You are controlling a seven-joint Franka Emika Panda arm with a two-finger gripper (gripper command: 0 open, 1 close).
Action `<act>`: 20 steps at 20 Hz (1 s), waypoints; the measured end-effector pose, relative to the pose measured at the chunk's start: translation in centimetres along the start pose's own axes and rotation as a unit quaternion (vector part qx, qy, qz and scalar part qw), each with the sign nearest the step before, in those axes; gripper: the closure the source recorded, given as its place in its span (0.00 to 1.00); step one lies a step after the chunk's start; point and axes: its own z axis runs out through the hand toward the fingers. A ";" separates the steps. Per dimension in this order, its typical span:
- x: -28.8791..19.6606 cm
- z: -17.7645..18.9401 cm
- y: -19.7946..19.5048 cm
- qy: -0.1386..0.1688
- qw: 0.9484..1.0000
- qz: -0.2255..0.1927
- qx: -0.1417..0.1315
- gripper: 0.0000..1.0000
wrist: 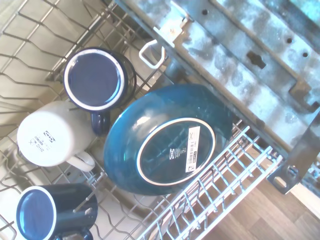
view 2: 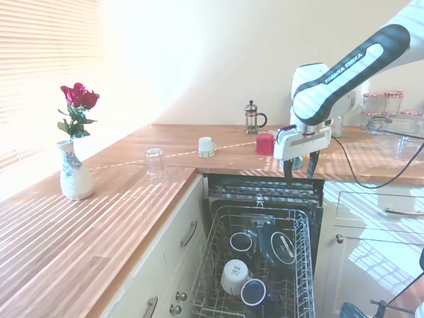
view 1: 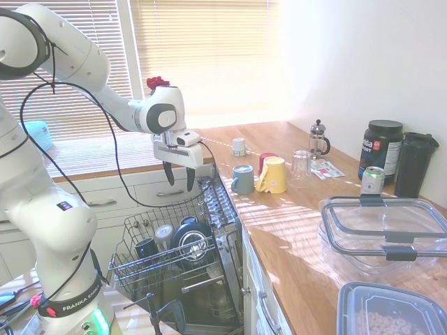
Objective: Unload the mug from the dish rack
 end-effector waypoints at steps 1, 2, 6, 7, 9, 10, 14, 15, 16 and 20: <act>0.0 0.1 0.0 -0.001 1.000 -0.001 -0.001 0.00; 0.0 0.1 0.0 -0.003 1.000 -0.006 -0.003 0.00; -1.1 1.7 -0.5 -0.010 0.999 -0.044 -0.021 0.00; -1.9 2.7 -0.8 -0.015 0.998 -0.058 -0.031 0.00; -4.1 5.3 -1.4 -0.021 0.994 -0.094 -0.053 0.00; -5.3 6.8 -1.8 -0.023 0.991 -0.115 -0.063 0.00; -10.0 11.8 -3.6 -0.035 0.978 -0.182 -0.096 0.00; -11.1 12.8 -4.3 -0.037 0.975 -0.195 -0.102 0.00; -12.2 13.7 -5.1 -0.037 0.972 -0.205 -0.108 0.00; -15.2 17.5 -7.3 -0.053 0.961 -0.240 -0.124 0.00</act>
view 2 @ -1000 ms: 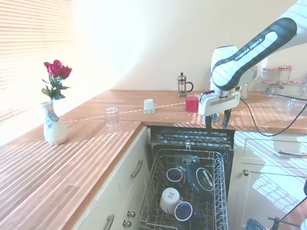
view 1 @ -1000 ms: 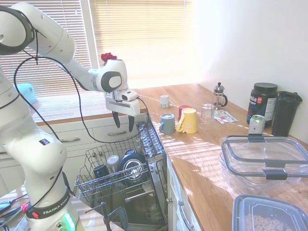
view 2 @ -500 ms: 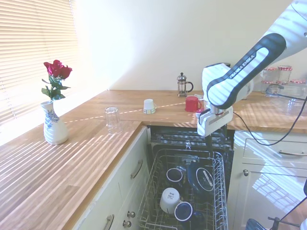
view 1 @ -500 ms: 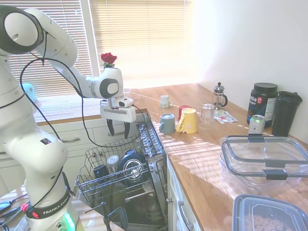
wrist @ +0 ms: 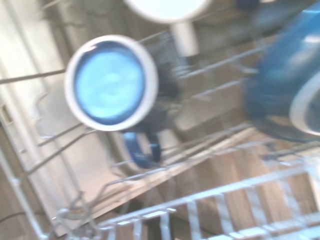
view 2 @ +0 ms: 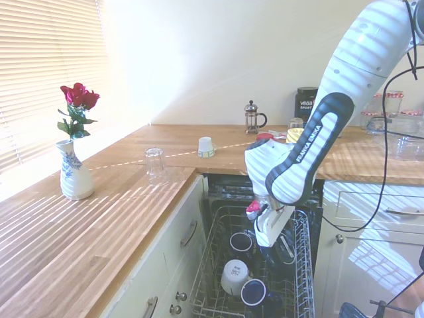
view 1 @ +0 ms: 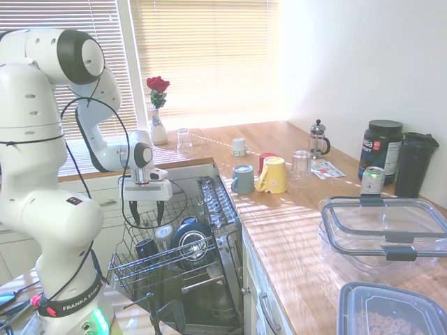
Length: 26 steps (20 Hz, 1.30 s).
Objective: Unload the mug from the dish rack
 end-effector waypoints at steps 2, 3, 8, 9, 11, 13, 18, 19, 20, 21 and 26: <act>-0.5 2.0 -1.3 -0.009 1.000 -0.017 -0.005 0.00; -0.8 3.0 -1.9 -0.014 1.000 -0.027 -0.007 0.00; -2.8 7.7 -4.5 -0.034 0.996 -0.086 -0.014 0.00; -3.1 8.3 -4.9 -0.036 0.995 -0.097 -0.015 0.00; -3.2 9.2 -5.5 -0.035 0.992 -0.120 -0.018 0.00; -2.9 9.8 -6.2 -0.031 0.990 -0.138 -0.023 0.00; -1.9 12.3 -8.0 -0.028 0.984 -0.169 -0.040 0.00; -1.9 13.1 -8.4 -0.028 0.983 -0.174 -0.046 0.00; -1.9 13.8 -8.8 -0.028 0.982 -0.177 -0.051 0.00; -1.8 14.4 -9.1 -0.027 0.982 -0.180 -0.057 0.00; -1.2 16.9 -8.9 -0.017 0.979 -0.184 -0.082 1.00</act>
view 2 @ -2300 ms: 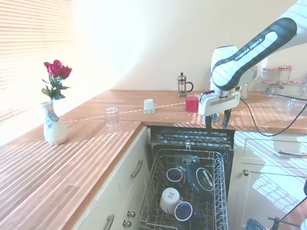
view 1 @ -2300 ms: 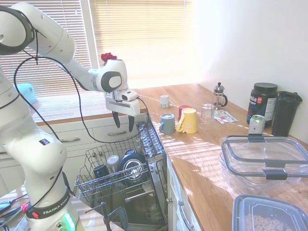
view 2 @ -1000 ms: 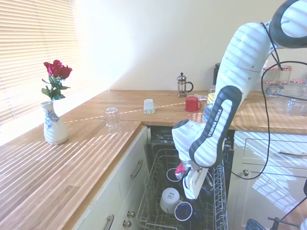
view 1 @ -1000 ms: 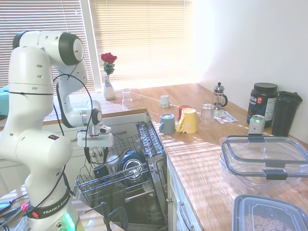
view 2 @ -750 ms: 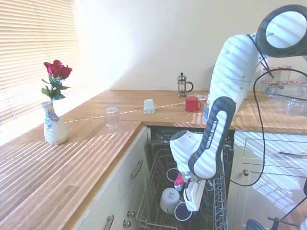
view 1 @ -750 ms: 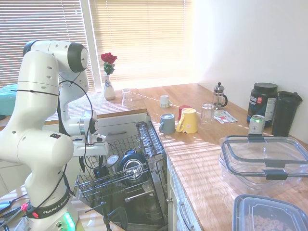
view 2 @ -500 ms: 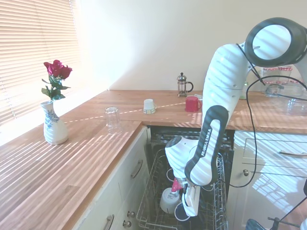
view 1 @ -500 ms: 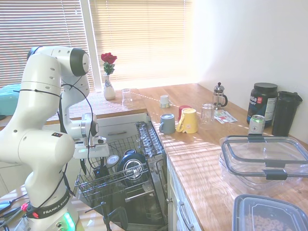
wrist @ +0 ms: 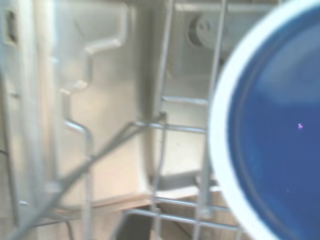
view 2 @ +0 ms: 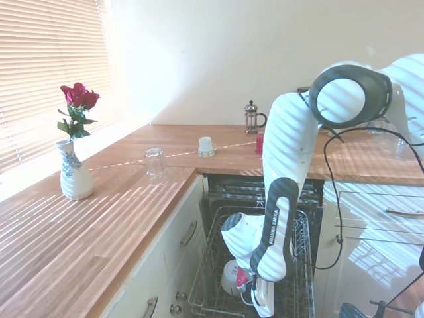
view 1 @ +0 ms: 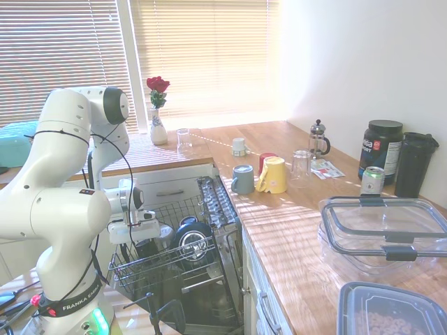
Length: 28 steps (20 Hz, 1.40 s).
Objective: Unload the mug from the dish rack
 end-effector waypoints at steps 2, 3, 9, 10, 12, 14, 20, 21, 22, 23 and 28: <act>0.2 0.5 0.2 0.007 1.000 -0.001 0.003 1.00; 0.4 0.6 0.4 0.012 1.000 0.002 0.006 1.00; 0.7 0.5 0.3 0.028 1.000 -0.001 0.007 1.00; 0.7 0.4 0.2 0.028 1.000 -0.003 0.006 1.00; 0.7 0.6 0.2 0.029 1.000 -0.002 0.004 1.00; 0.8 0.7 0.2 0.030 1.000 -0.003 0.002 1.00; 1.2 1.0 0.4 0.032 0.999 0.002 -0.002 1.00; 1.3 1.0 0.4 0.033 0.999 0.002 -0.002 1.00; 1.3 0.9 0.4 0.034 0.999 0.003 -0.002 1.00; 1.4 0.9 0.4 0.034 0.999 0.004 -0.003 1.00; 1.8 0.5 0.3 0.036 0.999 0.009 -0.002 1.00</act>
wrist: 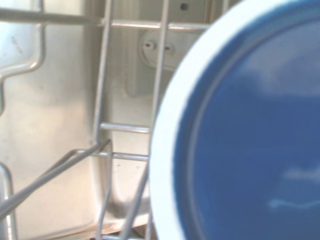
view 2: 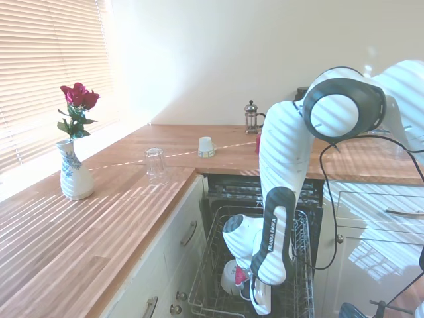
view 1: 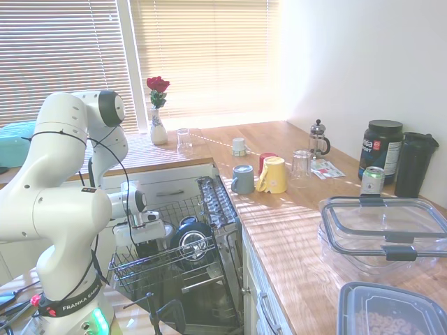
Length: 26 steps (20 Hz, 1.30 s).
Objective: Unload the mug from the dish rack
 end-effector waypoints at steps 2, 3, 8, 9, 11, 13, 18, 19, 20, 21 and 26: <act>0.0 -0.1 0.0 0.000 1.000 0.000 0.000 1.00; 0.1 -0.1 0.0 0.001 1.000 0.001 0.000 1.00; 0.1 -2.3 -0.1 0.008 1.000 0.001 0.005 1.00; -0.2 -3.3 -0.2 0.011 1.000 0.000 0.006 1.00; -0.8 -6.0 0.0 0.019 1.000 0.002 0.010 1.00; -1.1 -9.5 0.1 0.037 0.999 0.005 0.022 1.00; -1.9 -14.9 1.2 0.064 0.997 0.016 0.026 1.00; -1.9 -15.5 1.5 0.066 0.997 0.022 0.029 1.00; -1.8 -16.3 1.9 0.069 0.997 0.027 0.033 1.00; -1.7 -17.2 2.5 0.073 0.996 0.033 0.039 1.00; -0.2 -24.7 7.8 0.102 0.989 0.082 0.075 1.00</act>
